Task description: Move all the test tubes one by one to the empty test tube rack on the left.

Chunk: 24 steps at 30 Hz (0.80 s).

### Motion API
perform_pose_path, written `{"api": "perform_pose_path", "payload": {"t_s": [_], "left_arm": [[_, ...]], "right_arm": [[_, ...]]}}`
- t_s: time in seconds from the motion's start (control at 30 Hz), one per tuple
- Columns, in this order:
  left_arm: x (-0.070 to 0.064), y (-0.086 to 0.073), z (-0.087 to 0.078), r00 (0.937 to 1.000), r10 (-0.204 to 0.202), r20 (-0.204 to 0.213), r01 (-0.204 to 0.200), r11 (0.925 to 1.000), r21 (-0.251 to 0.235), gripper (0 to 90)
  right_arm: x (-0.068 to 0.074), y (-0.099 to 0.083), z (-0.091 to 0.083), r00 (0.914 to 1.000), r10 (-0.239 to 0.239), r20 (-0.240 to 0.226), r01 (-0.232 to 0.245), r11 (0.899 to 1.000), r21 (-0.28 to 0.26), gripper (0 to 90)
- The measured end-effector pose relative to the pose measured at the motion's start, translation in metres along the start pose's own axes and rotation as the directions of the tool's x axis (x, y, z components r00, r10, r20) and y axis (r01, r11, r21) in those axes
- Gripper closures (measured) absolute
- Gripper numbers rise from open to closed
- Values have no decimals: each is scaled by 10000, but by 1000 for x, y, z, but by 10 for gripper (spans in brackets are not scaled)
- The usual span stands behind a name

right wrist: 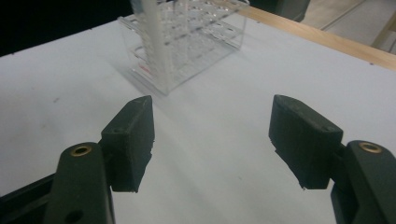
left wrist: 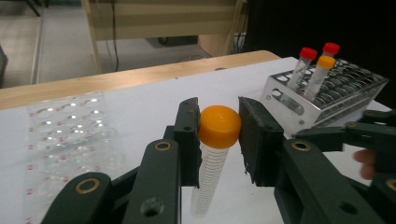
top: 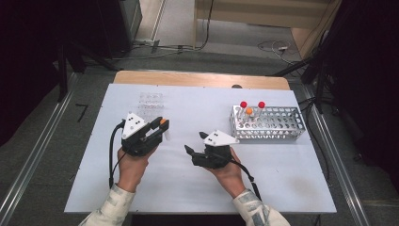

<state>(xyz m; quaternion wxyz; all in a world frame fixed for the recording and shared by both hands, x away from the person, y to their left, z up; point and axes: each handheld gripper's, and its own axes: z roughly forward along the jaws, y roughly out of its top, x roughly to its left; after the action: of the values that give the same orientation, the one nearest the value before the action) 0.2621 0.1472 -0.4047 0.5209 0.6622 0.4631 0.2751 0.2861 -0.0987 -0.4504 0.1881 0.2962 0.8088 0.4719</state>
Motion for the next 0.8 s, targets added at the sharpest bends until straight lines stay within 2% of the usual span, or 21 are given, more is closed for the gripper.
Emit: {"api": "perform_pose_path", "payload": {"t_s": [0.2, 0.37, 0.6, 0.8], "left_arm": [[10, 5, -7, 9996, -134, -265, 130, 9998, -165, 704], [19, 11, -16, 9986, -252, -470, 233, 9989, -401, 704], [33, 18, -27, 9955, -388, -865, 336, 9975, -616, 704], [43, 26, -26, 9917, -383, -1231, 304, 9974, -648, 704]], "right_arm": [[-17, -9, -21, 9994, 96, 326, -96, 10000, -7, 296], [-27, -15, -30, 9983, 166, 552, -165, 9999, -13, 299], [-31, -16, -33, 9972, 265, 699, -264, 9996, -29, 299], [-30, -16, -32, 9971, 281, 703, -281, 9996, -16, 298]]}}
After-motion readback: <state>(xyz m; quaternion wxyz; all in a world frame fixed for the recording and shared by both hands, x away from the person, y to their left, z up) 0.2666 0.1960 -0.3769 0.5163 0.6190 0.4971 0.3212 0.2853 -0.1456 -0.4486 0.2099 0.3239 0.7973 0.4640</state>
